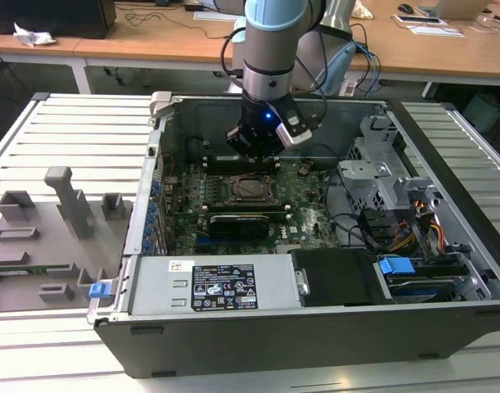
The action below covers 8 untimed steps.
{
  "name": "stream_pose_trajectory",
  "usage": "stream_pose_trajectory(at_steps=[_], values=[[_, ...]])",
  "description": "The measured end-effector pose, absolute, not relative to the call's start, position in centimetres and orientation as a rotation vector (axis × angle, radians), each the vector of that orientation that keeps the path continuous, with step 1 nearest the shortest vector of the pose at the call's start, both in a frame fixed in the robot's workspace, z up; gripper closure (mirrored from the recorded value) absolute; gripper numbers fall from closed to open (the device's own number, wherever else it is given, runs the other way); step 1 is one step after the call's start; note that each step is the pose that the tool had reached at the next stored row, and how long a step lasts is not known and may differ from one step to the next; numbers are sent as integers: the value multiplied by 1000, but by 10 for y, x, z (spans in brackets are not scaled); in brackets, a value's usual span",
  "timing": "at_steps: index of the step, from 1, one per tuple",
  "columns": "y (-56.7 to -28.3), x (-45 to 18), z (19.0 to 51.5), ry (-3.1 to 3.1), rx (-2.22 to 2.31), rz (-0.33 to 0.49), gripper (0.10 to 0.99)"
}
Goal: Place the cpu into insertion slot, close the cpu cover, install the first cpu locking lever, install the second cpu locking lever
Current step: 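Install the first cpu locking lever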
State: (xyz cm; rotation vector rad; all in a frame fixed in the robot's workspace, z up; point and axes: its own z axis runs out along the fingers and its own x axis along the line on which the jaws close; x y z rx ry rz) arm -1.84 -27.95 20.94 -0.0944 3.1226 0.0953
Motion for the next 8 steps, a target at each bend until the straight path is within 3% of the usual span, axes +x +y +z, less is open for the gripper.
stream_pose_trajectory(at_steps=[8], values=[[-280, -17, 205, 3123, -94, 93, 980]])
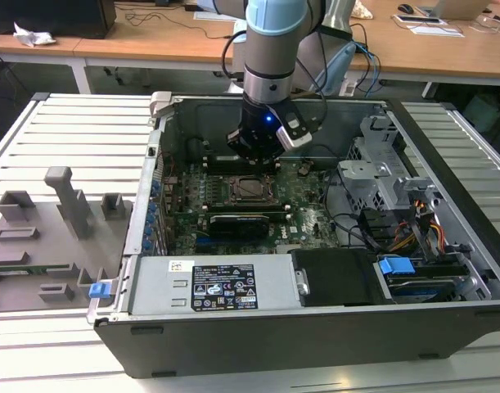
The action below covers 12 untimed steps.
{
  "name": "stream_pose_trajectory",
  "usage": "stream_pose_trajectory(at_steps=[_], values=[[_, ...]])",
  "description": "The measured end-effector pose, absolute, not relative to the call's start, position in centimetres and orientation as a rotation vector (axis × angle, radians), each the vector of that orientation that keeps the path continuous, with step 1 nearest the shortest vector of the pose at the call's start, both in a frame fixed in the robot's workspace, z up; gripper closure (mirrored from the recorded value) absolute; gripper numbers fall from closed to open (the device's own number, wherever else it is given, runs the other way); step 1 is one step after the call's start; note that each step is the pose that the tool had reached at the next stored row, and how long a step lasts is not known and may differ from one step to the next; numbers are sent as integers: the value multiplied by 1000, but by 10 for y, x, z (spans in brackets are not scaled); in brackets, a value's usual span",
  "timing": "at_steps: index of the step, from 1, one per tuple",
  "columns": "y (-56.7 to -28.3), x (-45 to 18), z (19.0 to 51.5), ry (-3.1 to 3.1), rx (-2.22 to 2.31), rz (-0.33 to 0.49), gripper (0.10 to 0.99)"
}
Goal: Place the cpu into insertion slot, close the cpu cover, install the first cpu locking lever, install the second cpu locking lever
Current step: 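Install the first cpu locking lever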
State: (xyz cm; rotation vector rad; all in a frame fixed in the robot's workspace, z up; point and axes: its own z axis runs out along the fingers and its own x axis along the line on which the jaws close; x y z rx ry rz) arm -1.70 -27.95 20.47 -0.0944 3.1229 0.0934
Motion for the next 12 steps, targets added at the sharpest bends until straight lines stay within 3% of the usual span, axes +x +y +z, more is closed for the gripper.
stream_pose_trajectory(at_steps=[12], values=[[-280, -17, 205, 3123, -95, 82, 980]])
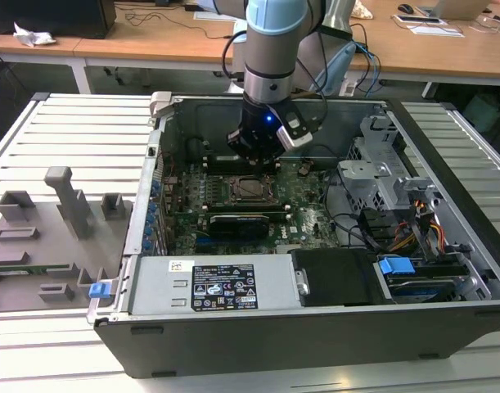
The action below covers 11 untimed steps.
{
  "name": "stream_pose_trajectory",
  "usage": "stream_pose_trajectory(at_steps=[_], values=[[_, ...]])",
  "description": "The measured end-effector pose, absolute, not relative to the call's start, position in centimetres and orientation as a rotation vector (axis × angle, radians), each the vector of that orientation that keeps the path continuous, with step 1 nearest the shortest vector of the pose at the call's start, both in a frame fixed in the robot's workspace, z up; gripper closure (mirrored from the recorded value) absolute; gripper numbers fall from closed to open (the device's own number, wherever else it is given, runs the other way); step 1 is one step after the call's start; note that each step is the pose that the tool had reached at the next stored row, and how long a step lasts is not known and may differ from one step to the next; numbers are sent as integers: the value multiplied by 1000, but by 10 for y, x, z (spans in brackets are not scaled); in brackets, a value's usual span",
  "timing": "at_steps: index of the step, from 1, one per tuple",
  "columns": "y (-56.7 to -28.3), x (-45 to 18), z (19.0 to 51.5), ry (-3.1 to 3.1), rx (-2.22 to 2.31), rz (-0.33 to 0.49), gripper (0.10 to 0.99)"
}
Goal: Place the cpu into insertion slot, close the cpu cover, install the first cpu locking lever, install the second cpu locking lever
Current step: 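Install the first cpu locking lever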
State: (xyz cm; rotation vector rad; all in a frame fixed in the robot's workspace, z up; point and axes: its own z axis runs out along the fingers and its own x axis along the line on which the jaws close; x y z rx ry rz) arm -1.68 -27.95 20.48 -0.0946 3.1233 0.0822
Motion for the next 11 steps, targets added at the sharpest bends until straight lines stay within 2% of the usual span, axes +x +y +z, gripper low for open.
stream_pose_trajectory(at_steps=[11], values=[[-280, -17, 202, 3124, -94, 71, 980]])
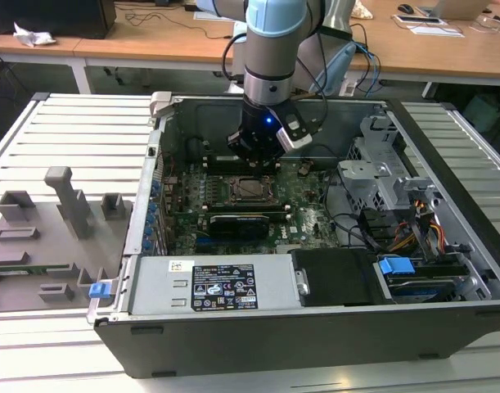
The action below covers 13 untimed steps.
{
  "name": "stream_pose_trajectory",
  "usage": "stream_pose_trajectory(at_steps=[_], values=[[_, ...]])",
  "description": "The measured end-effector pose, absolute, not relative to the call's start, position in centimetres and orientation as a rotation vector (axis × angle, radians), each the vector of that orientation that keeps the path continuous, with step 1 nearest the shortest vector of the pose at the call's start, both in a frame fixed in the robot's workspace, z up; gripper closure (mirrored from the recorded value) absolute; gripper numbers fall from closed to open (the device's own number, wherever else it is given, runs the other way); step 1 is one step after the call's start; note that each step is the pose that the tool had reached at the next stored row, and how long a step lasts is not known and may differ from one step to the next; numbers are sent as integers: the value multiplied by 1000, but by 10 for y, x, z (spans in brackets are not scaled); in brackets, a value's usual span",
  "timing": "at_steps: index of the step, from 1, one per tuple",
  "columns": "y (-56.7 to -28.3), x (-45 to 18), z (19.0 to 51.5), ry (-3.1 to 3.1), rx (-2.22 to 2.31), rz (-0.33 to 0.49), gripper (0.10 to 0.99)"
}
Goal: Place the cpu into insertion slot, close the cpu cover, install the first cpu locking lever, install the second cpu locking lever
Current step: 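Install the first cpu locking lever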
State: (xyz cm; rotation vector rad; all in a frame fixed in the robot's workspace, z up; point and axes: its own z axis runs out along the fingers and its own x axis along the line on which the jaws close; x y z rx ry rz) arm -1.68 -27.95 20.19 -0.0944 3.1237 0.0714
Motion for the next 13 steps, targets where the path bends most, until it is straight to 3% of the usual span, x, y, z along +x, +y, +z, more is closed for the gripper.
stream_pose_trajectory(at_steps=[13], values=[[-286, -17, 209, 3124, -95, 72, 980]])
